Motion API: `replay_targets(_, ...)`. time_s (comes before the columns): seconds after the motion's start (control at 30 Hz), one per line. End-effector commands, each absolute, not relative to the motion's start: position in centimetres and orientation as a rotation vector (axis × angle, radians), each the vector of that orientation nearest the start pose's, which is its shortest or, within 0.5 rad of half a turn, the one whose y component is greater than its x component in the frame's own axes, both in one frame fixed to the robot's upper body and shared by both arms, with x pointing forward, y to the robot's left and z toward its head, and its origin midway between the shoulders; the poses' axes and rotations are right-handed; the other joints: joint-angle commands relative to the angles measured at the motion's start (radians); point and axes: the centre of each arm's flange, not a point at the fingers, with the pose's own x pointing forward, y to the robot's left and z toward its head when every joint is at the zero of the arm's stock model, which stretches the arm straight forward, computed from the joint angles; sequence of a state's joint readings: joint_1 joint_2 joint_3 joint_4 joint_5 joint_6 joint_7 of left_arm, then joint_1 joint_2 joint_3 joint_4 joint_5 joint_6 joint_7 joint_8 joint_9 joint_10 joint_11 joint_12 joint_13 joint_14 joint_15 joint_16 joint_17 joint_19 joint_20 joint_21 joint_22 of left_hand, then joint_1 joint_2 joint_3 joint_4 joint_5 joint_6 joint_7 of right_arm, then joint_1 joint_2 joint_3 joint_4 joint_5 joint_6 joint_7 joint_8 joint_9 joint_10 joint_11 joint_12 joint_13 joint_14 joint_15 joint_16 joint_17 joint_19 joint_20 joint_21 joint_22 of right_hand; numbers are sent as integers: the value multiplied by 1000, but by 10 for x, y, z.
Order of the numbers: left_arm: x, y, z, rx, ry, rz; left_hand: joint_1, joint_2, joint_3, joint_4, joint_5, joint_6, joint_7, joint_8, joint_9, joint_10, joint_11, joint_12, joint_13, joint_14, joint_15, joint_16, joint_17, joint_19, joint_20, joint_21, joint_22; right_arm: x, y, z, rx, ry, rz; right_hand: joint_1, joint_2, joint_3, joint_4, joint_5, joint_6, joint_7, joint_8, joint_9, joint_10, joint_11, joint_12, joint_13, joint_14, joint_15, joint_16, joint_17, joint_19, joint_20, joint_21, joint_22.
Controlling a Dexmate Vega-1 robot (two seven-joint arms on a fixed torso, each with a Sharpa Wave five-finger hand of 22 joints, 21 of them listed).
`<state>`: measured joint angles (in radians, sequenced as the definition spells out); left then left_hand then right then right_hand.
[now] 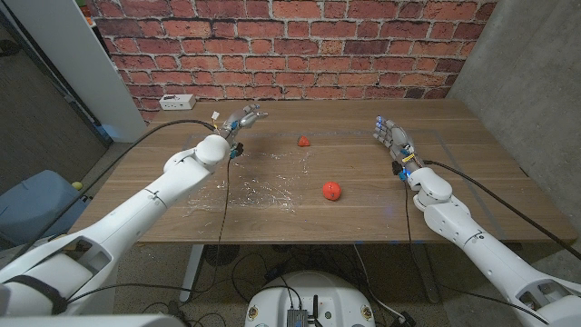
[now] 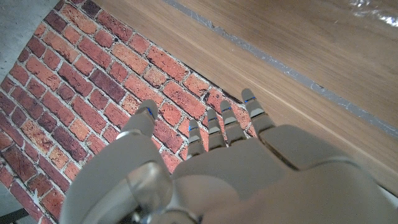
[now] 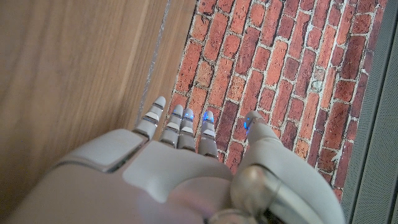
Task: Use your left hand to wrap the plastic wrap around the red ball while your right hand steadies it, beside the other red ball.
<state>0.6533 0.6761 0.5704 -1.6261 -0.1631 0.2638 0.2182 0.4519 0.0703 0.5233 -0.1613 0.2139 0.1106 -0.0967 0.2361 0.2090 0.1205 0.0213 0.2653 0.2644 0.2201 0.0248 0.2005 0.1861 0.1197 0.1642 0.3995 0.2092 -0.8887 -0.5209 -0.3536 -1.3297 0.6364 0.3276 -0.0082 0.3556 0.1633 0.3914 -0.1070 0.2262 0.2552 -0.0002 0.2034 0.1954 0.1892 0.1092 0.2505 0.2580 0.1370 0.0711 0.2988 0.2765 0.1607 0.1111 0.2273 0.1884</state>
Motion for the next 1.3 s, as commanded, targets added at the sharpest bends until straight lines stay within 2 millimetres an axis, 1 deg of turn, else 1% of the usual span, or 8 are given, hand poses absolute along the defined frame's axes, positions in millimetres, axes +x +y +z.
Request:
replay_targets(0.03,643,226,79,831,-447,0,14,-2,-3,-5,-7,5,3,-7,-1,3,-10,-6,2,0,-10,8,2,5,1,4,3,636,-300,-45,42,-629,178,0,-6,3,-6,6,1,1,-2,0,5,2,-1,4,-1,3,-2,6,1,5,3,5)
replay_targets(0.43,651,207,96,957,-407,-36,25,-3,-5,-7,-17,8,6,-12,-6,4,-13,-8,-1,4,-10,9,2,0,4,2,3,627,-295,-42,11,-648,186,-2,-7,2,-6,6,2,-1,-2,-1,8,9,-1,4,0,4,-1,8,1,6,3,5)
replay_targets(0.67,659,192,112,1058,-355,-68,34,1,-3,-7,-21,7,8,-15,-8,-1,-20,-12,-3,5,-10,8,2,1,8,2,3,625,-295,-42,8,-658,181,-3,-8,1,-5,5,3,-1,-2,-1,11,10,0,4,2,5,0,9,1,6,3,5)
replay_targets(0.73,662,188,115,1085,-337,-75,36,1,-3,-7,-22,7,10,-15,-9,-5,-16,-14,-4,5,-11,8,2,1,8,3,3,624,-295,-43,8,-661,180,-3,-8,1,-5,5,4,-1,-1,-1,13,11,0,4,2,5,0,9,1,6,3,5)
replay_targets(0.77,663,186,117,1100,-327,-81,40,1,-4,-7,-24,8,10,-16,-10,-9,-23,-16,-5,5,-11,8,2,2,8,3,3,624,-295,-43,9,-663,180,-3,-8,1,-5,5,4,-1,-2,-1,13,11,0,4,2,5,0,9,1,6,3,5)
replay_targets(0.93,668,177,123,1162,-285,-98,55,4,-3,-9,-29,12,17,-19,-12,-10,-15,-19,-8,-6,2,2,1,17,-5,8,2,623,-296,-43,10,-667,176,-4,-8,1,-5,5,5,-1,-1,-1,15,12,0,4,2,4,0,10,1,7,3,5)
replay_targets(1.17,672,165,130,1241,-257,-102,70,6,-1,-11,-32,23,18,-18,-14,-13,-17,-22,-11,-10,4,0,0,28,-4,12,1,625,-297,-44,14,-669,176,-4,-8,1,-6,5,6,0,-1,-1,15,13,0,4,2,4,0,11,1,8,3,5)
replay_targets(1.3,674,158,133,1284,-235,-107,96,4,1,-17,-35,46,17,-13,-16,8,-21,-16,-15,5,-2,4,-2,41,-1,16,0,625,-299,-44,15,-671,172,-4,-8,1,-6,5,7,0,-1,-1,16,12,0,4,2,4,0,11,1,7,3,5)
